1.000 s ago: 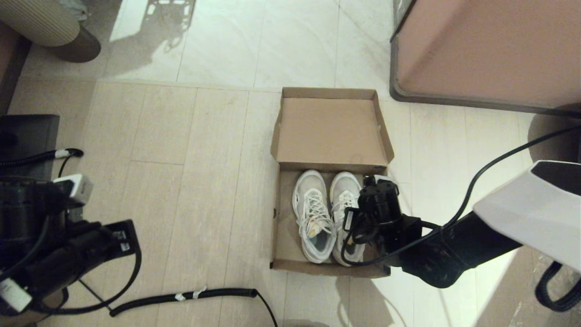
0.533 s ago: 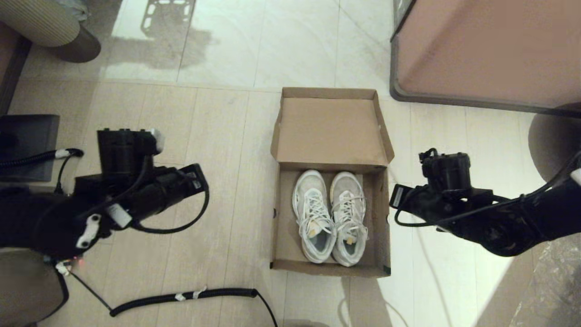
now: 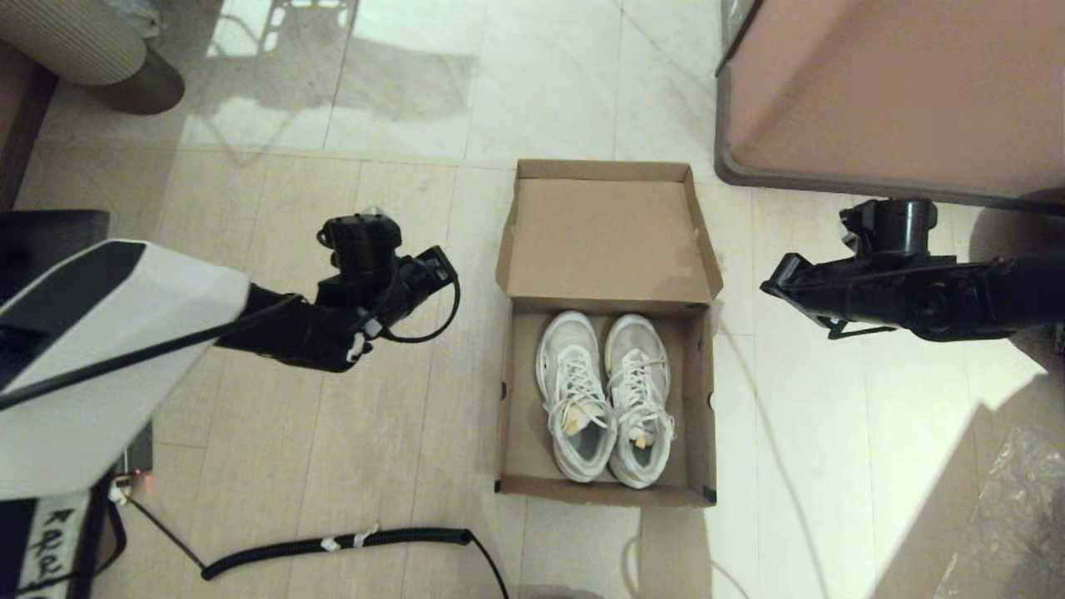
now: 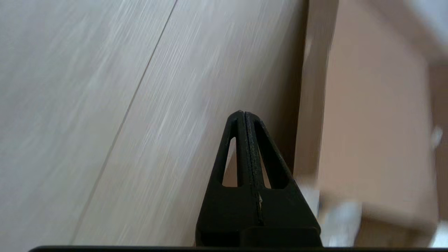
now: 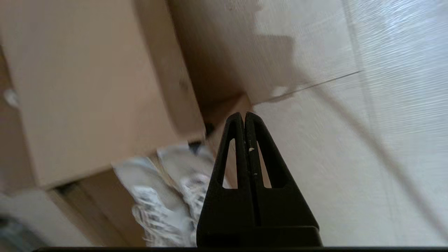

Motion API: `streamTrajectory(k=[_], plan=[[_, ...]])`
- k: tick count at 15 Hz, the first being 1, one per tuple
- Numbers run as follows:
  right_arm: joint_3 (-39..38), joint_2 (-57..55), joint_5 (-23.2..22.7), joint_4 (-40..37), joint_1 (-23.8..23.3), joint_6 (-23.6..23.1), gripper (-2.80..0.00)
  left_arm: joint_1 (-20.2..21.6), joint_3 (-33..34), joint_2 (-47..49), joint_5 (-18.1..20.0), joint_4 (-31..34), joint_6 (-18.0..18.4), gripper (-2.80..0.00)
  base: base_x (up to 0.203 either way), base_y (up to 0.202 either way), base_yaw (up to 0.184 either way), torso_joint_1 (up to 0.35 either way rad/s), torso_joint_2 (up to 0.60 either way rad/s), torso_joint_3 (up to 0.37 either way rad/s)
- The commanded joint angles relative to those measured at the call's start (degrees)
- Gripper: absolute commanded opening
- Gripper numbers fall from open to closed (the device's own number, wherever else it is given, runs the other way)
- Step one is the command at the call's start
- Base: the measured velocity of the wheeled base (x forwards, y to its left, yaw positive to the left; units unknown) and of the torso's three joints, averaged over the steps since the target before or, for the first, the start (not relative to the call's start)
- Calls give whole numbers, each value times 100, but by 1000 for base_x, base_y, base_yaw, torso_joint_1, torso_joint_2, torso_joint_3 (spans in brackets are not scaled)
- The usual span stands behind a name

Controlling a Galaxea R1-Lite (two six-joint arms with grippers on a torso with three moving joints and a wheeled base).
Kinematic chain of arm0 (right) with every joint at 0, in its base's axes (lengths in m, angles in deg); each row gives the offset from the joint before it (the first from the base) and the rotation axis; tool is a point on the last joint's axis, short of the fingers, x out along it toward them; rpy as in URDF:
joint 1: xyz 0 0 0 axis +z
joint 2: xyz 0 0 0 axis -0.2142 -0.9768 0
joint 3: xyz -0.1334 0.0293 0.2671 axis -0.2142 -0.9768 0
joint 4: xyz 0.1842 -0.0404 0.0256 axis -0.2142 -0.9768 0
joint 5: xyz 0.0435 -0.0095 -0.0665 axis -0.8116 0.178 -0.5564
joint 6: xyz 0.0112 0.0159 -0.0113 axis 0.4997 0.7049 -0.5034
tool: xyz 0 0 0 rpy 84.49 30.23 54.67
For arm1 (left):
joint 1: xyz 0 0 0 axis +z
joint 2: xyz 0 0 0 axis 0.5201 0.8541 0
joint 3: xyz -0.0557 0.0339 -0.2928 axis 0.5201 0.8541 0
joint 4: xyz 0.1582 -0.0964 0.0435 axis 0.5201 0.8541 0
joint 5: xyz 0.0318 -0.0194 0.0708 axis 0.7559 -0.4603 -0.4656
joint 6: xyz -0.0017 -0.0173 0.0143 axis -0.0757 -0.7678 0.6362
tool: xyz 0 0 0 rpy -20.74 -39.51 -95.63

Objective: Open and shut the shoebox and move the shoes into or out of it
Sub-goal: Close the shoe box

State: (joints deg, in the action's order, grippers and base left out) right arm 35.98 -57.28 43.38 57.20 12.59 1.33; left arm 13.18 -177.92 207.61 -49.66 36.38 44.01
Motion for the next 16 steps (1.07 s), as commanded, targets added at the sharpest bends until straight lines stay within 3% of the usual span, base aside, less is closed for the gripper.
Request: streamTrajectory(k=[1, 3, 4, 6, 7, 8, 11, 14, 16], plan=[[1116, -886, -300, -470, -115, 834, -280, -7, -1182, 933, -33, -35, -296, -280, 0, 0, 0, 0, 0, 0], [1912, -1445, -437, -862, -86, 1457, -280, -17, -1968, 1285, -100, 305, -843, -280, 0, 0, 0, 0, 0, 0], [2336, -1761, -470, -1030, -66, 1607, -280, -20, -2047, 1368, -105, 485, -995, -280, 0, 0, 0, 0, 0, 0], [2958, -2205, -696, -1275, -47, 2062, -280, -50, -2043, 1371, -124, 466, -1020, -280, 0, 0, 0, 0, 0, 0], [3010, -2294, -1183, -1214, -47, 2355, -280, -82, -2043, 1362, -106, 475, -1011, -280, 0, 0, 0, 0, 0, 0], [3017, -2368, -1443, -1001, -54, 2789, -280, -109, -2043, 1375, -98, 502, -1011, -280, 0, 0, 0, 0, 0, 0], [3015, -2571, -1607, 376, -67, 4235, -280, -258, -2042, 1398, -122, 545, -1011, -280, 0, 0, 0, 0, 0, 0], [3022, -2623, -1799, 546, -57, 4470, -280, -275, -2035, 1362, -132, 607, -1011, -280, 0, 0, 0, 0, 0, 0], [3022, -2628, -1982, 876, -62, 5103, -280, -275, -2035, 1344, -132, 676, -1011, -280, 0, 0, 0, 0, 0, 0]])
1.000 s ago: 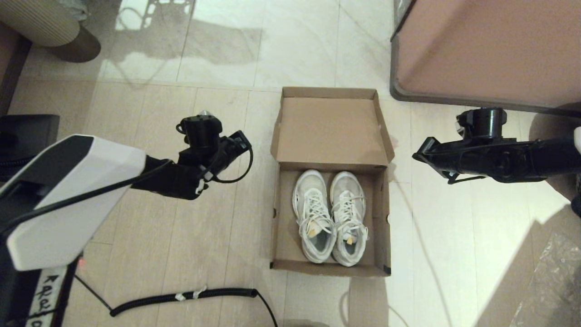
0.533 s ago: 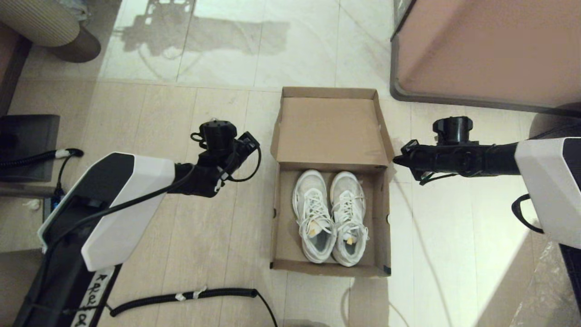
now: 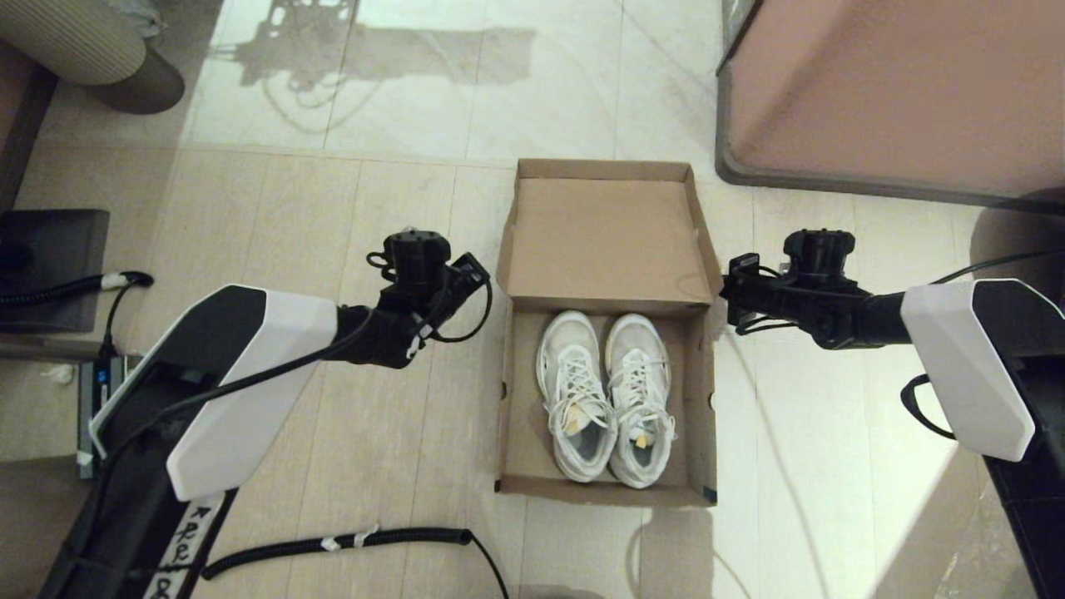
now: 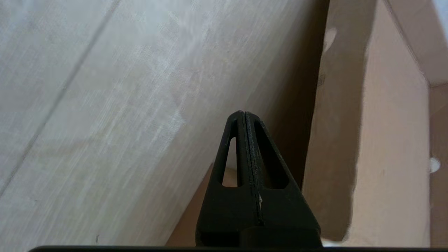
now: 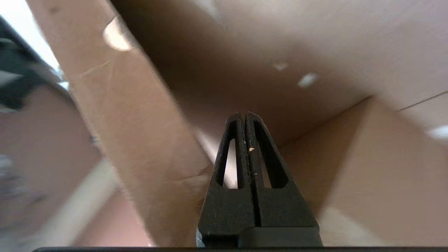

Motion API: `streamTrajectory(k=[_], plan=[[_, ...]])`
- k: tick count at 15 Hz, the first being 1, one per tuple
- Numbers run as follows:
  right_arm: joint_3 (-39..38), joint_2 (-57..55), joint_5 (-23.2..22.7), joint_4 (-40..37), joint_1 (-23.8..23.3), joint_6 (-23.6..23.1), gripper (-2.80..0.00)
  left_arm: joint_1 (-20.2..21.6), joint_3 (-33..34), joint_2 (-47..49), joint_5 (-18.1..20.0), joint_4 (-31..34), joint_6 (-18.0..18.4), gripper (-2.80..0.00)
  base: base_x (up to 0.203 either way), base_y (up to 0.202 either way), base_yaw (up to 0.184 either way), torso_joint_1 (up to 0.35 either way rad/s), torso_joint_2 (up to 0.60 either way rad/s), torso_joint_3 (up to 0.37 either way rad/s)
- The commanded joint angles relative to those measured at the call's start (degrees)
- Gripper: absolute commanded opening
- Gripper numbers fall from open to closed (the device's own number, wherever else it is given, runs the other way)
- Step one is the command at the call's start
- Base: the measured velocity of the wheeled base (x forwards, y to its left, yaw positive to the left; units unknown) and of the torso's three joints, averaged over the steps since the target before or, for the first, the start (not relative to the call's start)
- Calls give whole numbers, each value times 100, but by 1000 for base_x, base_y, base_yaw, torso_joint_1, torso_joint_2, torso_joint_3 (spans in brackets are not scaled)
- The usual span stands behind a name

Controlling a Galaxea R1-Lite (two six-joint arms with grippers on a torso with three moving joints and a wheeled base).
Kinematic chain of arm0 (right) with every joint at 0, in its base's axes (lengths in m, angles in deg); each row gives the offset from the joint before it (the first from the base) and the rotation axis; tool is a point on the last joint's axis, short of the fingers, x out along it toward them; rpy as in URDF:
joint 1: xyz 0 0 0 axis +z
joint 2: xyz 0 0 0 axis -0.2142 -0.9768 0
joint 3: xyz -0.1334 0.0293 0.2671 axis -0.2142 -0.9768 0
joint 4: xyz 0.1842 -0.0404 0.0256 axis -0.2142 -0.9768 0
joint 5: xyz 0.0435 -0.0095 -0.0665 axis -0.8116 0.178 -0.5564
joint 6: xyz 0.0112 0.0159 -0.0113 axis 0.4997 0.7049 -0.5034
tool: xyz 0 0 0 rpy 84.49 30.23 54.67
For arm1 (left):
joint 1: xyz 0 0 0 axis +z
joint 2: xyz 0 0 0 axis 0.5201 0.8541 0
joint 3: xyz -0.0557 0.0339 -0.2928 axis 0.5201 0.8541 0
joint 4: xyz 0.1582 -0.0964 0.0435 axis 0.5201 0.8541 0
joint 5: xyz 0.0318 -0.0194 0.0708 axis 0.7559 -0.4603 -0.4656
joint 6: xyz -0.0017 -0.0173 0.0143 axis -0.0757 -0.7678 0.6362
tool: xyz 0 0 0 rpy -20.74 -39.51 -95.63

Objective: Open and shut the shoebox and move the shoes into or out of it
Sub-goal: Close the shoe box

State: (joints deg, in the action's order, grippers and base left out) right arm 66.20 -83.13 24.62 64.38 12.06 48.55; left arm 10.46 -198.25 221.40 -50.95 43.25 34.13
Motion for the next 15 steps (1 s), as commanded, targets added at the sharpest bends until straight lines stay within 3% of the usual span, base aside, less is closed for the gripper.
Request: streamTrajectory(k=[1, 3, 6, 8, 15], plan=[[0, -62, -380, 452, -20, 824, -280, -13, -1, -35, -3, 8, -14, -280, 0, 0, 0, 0, 0, 0], [0, -210, -782, 1069, -29, 1345, -280, -80, -1, -8, 6, 8, -22, -280, 0, 0, 0, 0, 0, 0], [0, -346, -1020, 1532, -39, 2102, -280, -134, -1, 18, 41, 1, -23, -280, 0, 0, 0, 0, 0, 0], [0, -490, -1615, 1995, -107, 2620, -280, -194, -1, 57, 46, -1, -23, -280, 0, 0, 0, 0, 0, 0], [-9, -561, -2210, 1820, -110, 2457, -280, -329, -1, 229, 50, 23, -5, -280, 0, 0, 0, 0, 0, 0]])
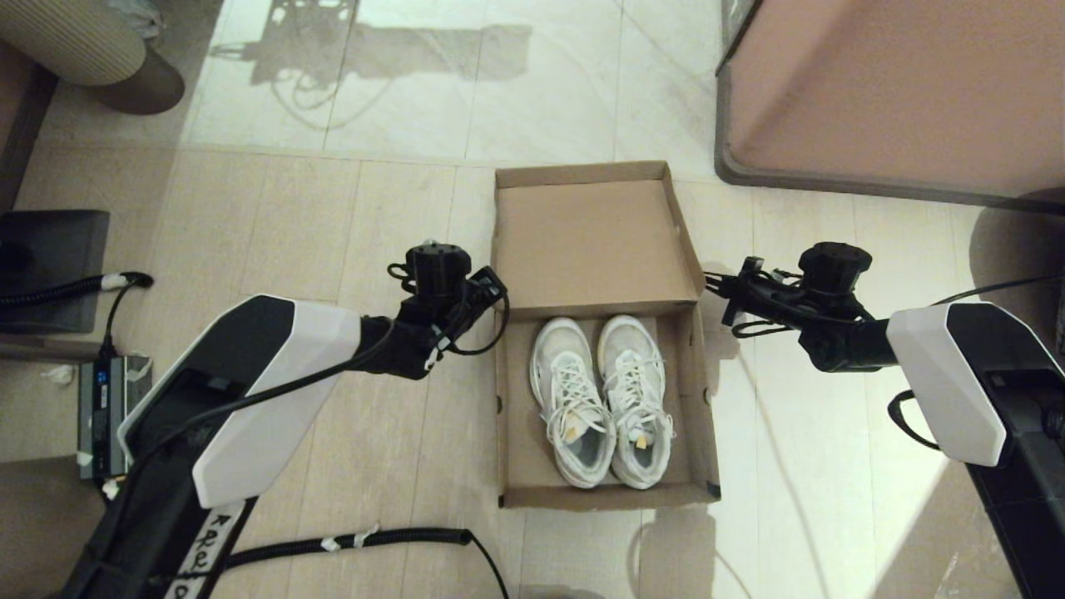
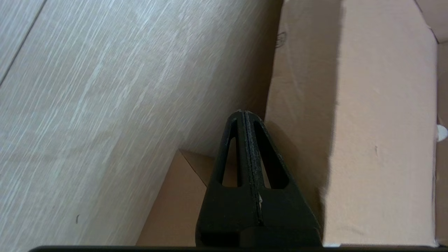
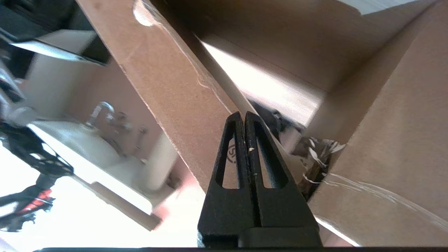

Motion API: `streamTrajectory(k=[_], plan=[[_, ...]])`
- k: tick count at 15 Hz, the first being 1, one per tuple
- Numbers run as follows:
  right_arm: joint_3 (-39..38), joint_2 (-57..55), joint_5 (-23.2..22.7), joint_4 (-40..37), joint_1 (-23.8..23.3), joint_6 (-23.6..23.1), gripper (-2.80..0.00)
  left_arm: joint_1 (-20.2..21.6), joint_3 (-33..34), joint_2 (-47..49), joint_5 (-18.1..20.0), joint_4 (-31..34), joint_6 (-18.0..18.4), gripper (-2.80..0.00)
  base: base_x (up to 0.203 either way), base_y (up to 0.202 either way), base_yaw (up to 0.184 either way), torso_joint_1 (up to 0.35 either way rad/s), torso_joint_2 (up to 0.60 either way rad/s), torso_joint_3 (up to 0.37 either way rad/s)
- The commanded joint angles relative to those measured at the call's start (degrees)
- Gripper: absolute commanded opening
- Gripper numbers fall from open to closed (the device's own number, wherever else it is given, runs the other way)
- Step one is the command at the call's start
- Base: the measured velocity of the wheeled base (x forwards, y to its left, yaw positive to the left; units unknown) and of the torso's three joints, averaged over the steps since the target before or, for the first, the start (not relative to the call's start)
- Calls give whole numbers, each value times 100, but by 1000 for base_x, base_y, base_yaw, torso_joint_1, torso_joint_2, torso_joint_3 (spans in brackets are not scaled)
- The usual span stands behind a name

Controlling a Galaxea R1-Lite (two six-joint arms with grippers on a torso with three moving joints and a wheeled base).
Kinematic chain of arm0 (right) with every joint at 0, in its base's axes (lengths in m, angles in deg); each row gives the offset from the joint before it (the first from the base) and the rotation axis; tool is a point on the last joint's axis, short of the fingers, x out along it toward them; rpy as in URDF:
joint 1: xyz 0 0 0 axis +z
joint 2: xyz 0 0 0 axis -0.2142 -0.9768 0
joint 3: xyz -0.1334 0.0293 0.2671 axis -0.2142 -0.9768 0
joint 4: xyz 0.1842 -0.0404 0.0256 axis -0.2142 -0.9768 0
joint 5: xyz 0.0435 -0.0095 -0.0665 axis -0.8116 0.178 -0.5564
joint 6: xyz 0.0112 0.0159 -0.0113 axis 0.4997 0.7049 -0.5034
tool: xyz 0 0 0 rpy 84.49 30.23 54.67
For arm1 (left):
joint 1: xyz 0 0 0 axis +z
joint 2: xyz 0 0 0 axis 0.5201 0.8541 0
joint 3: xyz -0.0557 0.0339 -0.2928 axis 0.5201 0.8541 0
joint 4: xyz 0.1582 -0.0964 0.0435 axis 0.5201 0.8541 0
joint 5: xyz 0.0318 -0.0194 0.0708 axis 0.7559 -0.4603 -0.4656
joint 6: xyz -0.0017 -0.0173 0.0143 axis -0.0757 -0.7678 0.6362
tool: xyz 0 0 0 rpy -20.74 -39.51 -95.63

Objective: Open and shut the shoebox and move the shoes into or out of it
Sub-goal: Close the shoe box

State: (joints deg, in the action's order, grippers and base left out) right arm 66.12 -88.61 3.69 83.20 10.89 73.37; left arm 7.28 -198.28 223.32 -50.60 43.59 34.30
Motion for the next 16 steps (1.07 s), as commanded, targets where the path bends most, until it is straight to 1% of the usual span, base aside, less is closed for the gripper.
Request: streamTrajectory(k=[1, 4, 7, 8, 10, 11, 12, 14, 16], plan=[[-2, -2, -138, -295, 12, -233, -280, -11, 1, 38, 14, 17, -22, -280, 0, 0, 0, 0, 0, 0], [-10, 148, -148, -1185, 105, -1255, -280, 16, 1, -31, 14, 183, -22, -280, 0, 0, 0, 0, 0, 0], [-16, 339, -131, -2191, 187, -2454, -280, 25, 59, -108, 2, 382, -22, -280, 0, 0, 0, 0, 0, 0], [-29, 424, -122, -2526, 197, -2694, -280, 25, 70, -120, 5, 429, -22, -280, 0, 0, 0, 0, 0, 0], [-340, 578, -82, -2660, 202, -2825, -280, 25, 86, -188, -9, 589, -22, -280, 0, 0, 0, 0, 0, 0], [-514, 655, 48, -2664, 201, -2855, -280, 25, 159, -246, -16, 651, -22, -280, 0, 0, 0, 0, 0, 0], [-603, 693, 278, -2675, 179, -2865, -280, 25, 277, -289, -23, 666, -22, -280, 0, 0, 0, 0, 0, 0], [-693, 717, 339, -2682, 23, -2867, -280, 25, 492, -328, -58, 634, -22, -280, 0, 0, 0, 0, 0, 0], [-600, 720, 332, -2682, -140, -2826, -280, 25, 643, -367, -109, 607, -31, -280, 0, 0, 0, 0, 0, 0]])
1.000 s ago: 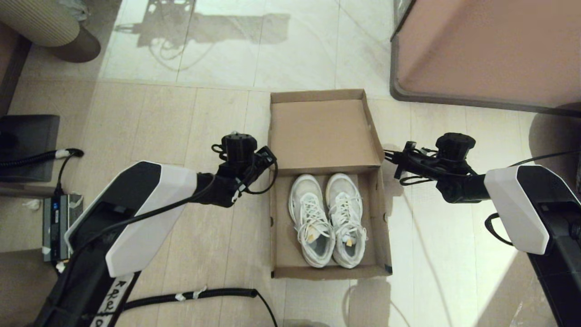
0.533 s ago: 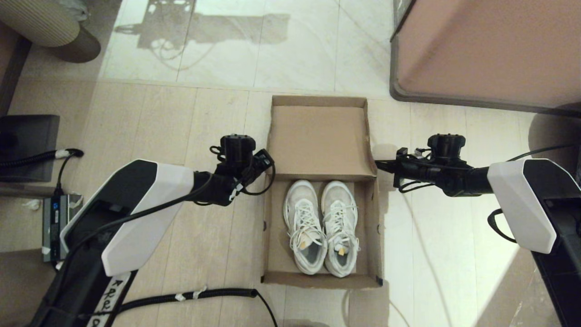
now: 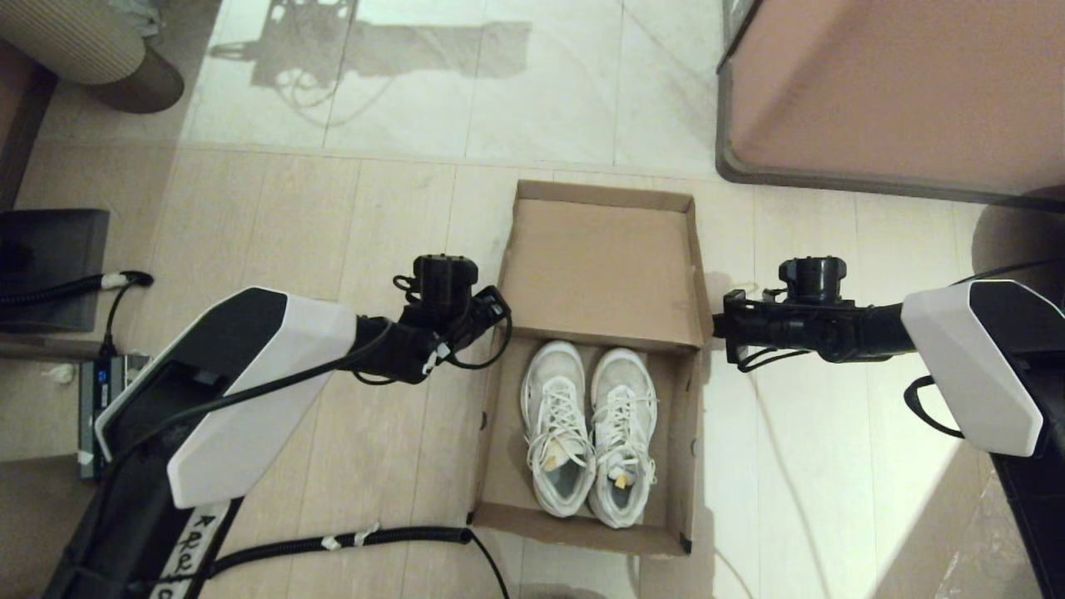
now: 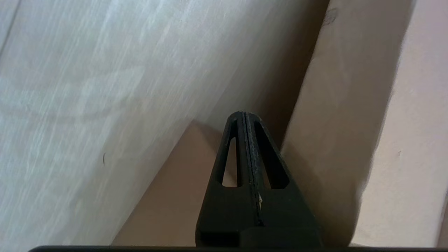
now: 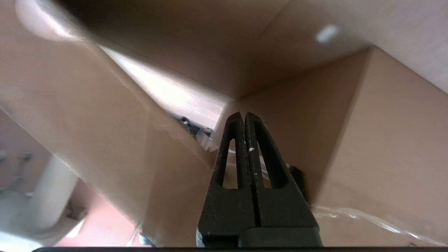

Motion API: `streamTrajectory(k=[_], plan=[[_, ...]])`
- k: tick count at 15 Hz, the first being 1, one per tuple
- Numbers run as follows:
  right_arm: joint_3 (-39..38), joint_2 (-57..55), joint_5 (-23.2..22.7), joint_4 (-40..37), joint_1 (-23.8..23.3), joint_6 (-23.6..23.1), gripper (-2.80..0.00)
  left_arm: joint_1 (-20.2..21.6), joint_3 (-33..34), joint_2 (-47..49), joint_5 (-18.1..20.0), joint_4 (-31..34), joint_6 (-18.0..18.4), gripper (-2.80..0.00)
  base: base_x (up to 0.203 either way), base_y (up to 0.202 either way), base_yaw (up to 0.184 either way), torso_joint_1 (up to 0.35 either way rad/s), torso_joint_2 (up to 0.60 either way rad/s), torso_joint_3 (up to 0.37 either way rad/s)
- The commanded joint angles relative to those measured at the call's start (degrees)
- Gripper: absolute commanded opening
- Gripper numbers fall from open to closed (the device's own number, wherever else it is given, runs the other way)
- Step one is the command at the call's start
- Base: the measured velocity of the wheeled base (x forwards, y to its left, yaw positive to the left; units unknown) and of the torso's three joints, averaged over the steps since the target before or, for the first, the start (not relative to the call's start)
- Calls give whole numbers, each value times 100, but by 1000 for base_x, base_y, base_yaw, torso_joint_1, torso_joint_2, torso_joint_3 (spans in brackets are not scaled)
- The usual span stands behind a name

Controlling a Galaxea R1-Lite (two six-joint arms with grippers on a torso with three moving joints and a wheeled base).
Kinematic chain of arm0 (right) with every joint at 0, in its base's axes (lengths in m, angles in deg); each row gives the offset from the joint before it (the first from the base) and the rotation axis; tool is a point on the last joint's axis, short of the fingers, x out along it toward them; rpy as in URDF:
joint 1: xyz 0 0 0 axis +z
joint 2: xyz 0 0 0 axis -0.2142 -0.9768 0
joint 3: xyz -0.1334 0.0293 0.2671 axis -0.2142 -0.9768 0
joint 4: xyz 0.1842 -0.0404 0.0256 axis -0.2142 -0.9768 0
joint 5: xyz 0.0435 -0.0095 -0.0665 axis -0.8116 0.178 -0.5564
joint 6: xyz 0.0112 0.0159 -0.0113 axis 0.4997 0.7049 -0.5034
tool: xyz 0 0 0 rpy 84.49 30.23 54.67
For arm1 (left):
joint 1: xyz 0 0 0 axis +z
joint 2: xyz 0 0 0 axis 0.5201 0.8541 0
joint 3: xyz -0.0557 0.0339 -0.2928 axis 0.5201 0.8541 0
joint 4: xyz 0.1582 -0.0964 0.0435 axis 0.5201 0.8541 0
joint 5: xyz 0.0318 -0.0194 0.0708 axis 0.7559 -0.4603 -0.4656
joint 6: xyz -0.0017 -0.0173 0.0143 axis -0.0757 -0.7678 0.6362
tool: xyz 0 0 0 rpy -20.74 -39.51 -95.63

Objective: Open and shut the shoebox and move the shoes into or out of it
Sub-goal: Close the shoe box

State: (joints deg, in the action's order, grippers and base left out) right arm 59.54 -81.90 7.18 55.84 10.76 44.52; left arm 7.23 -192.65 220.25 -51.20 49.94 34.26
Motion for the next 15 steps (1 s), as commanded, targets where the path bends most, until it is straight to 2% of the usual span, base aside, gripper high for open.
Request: streamTrajectory(k=[1, 9, 12, 15], plan=[[136, 50, -25, 47, -188, 86, -280, 29, 89, -60, -89, -28, -28, -280, 0, 0, 0, 0, 0, 0], [620, -531, -1, 184, -280, 93, -280, 29, 98, -77, -119, -2, -28, -280, 0, 0, 0, 0, 0, 0], [622, -720, 344, 355, -176, 79, -280, 21, 98, -77, -119, 7, -28, -280, 0, 0, 0, 0, 0, 0], [630, -750, 337, 471, -94, 88, -280, 3, 107, -77, -119, 16, -28, -280, 0, 0, 0, 0, 0, 0]])
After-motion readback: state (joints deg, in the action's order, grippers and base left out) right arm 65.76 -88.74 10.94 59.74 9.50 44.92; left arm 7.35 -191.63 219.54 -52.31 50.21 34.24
